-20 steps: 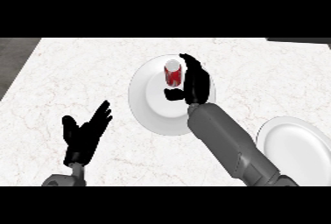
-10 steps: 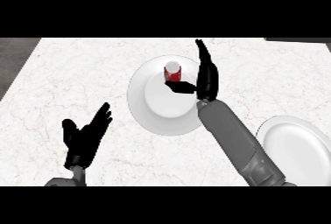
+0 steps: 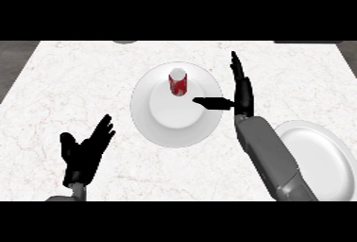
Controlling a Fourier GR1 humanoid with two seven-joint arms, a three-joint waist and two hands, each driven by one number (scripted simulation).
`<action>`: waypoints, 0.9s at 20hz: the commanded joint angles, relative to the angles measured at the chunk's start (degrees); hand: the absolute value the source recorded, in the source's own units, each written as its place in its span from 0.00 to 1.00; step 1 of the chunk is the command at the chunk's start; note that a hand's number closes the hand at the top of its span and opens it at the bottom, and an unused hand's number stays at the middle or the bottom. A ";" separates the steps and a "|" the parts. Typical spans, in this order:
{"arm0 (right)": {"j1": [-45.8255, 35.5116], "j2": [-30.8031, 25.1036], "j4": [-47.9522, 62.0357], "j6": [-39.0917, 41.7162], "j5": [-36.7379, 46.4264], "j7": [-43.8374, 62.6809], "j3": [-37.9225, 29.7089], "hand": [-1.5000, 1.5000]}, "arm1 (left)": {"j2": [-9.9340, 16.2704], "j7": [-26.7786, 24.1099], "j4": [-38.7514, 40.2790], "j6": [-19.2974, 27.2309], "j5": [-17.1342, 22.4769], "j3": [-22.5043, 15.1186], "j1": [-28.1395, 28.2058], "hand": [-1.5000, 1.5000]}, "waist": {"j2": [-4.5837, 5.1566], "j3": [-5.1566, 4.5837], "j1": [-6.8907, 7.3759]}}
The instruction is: Pick the can from the plate and place it in the plate
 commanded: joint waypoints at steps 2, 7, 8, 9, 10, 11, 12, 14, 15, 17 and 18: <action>7.09 -2.66 -6.87 9.41 0.25 1.42 2.99 0.00 | -0.57 1.86 0.73 1.12 -0.36 0.78 -0.21 0.50 | -0.31 -0.28 -1.07; 19.77 -5.55 -17.92 12.88 1.83 0.18 6.38 0.00 | 0.34 0.38 -0.37 -1.15 1.24 2.06 2.38 0.50 | -0.41 -0.29 -1.31; 18.56 -5.59 -16.66 11.73 3.61 0.42 6.27 0.00 | 0.22 2.14 -3.06 -0.85 -0.07 0.40 3.85 0.50 | -0.30 -0.27 -0.84; 18.79 -7.35 -21.23 12.64 4.09 4.44 6.70 0.00 | 0.64 4.79 -2.23 -0.62 0.34 1.60 -0.08 0.50 | -0.31 -0.28 -1.02; 24.49 -8.40 -23.42 13.62 4.14 2.11 7.85 0.00 | 0.23 3.90 -3.18 -0.11 -0.33 0.86 1.33 0.50 | -0.38 -0.28 -1.25; 25.24 -9.04 -26.82 13.18 5.56 5.10 8.98 0.00 | -0.08 2.47 -2.24 -0.97 0.14 0.98 2.54 0.50 | -0.37 -0.30 -1.17; 25.90 -9.05 -28.15 13.15 6.43 5.95 8.88 0.00 | -0.71 2.86 -0.59 -0.13 -1.35 0.55 -0.35 0.50 | -0.29 -0.29 -1.08; 28.50 -8.30 -28.90 13.14 7.72 5.01 8.97 0.00 | -1.63 1.11 -4.50 -0.04 -1.98 -0.89 5.53 0.50 | -0.26 -0.27 -0.75; 32.09 -12.30 -32.81 15.53 6.28 4.33 8.33 0.00 | -1.10 -2.86 1.10 -1.03 -0.91 1.54 3.92 0.50 | -0.29 -0.30 -1.16; 35.83 -10.86 -36.70 14.10 7.93 5.44 9.31 0.00 | -1.80 2.12 0.77 0.05 -1.58 1.01 -0.30 0.50 | -0.24 -0.28 -1.08; 34.24 -10.66 -39.32 13.45 9.13 10.98 9.26 0.00 | 1.22 0.73 -2.18 -3.80 0.24 2.42 4.13 0.50 | -0.26 -0.28 -0.82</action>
